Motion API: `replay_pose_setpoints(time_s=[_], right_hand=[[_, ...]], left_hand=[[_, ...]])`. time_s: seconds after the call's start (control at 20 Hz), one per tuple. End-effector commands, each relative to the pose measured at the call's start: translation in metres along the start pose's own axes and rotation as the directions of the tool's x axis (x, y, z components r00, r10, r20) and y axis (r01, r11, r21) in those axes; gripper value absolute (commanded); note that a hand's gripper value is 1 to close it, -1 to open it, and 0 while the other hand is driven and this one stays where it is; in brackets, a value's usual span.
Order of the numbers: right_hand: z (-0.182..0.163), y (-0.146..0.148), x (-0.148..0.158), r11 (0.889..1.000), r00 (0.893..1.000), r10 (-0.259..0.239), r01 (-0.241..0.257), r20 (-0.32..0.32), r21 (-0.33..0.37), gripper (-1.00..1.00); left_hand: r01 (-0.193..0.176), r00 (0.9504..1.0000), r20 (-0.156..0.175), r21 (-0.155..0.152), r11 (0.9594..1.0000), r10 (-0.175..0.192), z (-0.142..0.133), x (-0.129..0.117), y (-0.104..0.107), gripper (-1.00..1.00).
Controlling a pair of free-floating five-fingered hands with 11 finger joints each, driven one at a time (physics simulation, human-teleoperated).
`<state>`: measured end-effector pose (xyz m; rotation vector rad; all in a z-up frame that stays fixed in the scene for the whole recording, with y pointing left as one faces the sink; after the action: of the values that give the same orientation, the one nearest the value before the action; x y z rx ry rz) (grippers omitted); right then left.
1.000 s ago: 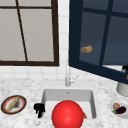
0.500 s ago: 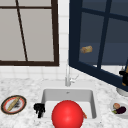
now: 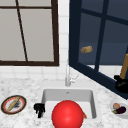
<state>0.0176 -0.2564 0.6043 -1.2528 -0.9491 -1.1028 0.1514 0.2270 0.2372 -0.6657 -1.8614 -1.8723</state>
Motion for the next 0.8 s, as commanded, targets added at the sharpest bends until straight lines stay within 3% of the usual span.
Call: replay_pose_setpoints(time_s=[0.0, 0.45, 0.75], right_hand=[[0.019, -0.023, -0.04, 1.0, 1.0, -0.001, 0.001, 0.024, -0.005, 1.0], [0.058, -0.05, -0.053, 0.994, 1.0, -0.022, 0.022, 0.004, -0.108, 1.0], [0.103, -0.061, -0.062, 0.979, 0.999, -0.036, 0.035, 0.0, -0.203, 1.0]], left_hand=[[0.0, 1.0, 0.0, 0.0, 1.0, 0.0, 0.0, 0.0, 0.0, 0.0], [0.0, 1.0, 0.0, 0.0, 1.0, 0.0, 0.0, 0.0, 0.0, 0.0], [0.0, 1.0, 0.0, 0.0, 1.0, 0.0, 0.0, 0.0, 0.0, 0.0]])
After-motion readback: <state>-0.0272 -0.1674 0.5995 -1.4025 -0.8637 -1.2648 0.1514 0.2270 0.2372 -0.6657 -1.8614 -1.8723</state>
